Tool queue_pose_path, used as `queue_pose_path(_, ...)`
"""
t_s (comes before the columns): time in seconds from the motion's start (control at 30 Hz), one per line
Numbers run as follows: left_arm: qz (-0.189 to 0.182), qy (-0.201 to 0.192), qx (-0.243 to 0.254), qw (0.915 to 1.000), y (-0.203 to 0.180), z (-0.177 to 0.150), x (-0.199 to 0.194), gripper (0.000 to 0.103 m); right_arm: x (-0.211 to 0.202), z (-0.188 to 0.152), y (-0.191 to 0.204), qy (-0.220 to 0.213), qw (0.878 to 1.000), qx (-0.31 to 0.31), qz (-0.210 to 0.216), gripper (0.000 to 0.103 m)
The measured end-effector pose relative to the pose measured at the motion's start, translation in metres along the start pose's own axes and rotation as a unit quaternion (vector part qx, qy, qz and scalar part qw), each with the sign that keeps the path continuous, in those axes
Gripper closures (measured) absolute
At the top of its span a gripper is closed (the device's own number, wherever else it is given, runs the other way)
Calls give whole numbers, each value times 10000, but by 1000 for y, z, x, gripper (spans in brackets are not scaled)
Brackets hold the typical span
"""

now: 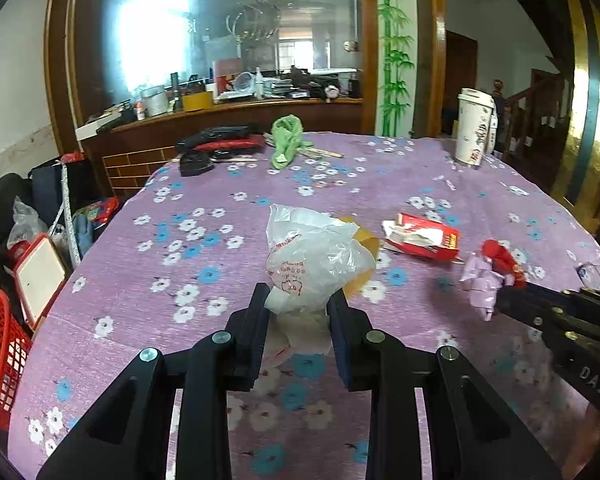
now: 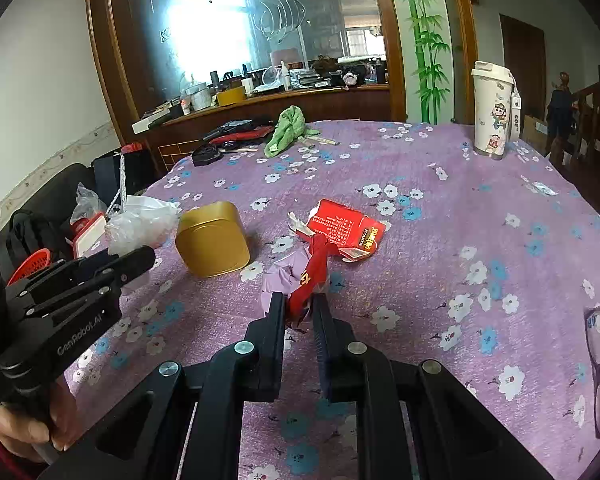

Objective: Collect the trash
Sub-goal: 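Lift the white bag and pink wrapper up from the table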

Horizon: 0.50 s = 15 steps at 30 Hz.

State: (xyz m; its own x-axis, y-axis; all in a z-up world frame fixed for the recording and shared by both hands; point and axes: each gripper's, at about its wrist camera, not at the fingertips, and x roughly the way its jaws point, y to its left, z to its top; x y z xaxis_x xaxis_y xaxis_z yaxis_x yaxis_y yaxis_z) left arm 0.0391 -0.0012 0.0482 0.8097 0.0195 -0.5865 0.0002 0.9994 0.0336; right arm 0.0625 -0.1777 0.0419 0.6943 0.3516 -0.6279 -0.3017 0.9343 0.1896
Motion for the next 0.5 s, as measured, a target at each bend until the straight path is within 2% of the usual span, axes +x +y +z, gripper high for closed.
queue_pose_path(0.27,249,-104,122,9996,0,-1,-2,75,1,-1,3,15,9999,-109,-79,89)
queue_pose_path(0.5,266,-124,191,9994,-4,-3,-4,75,3,-1,1,27,9998,-129,-159,89)
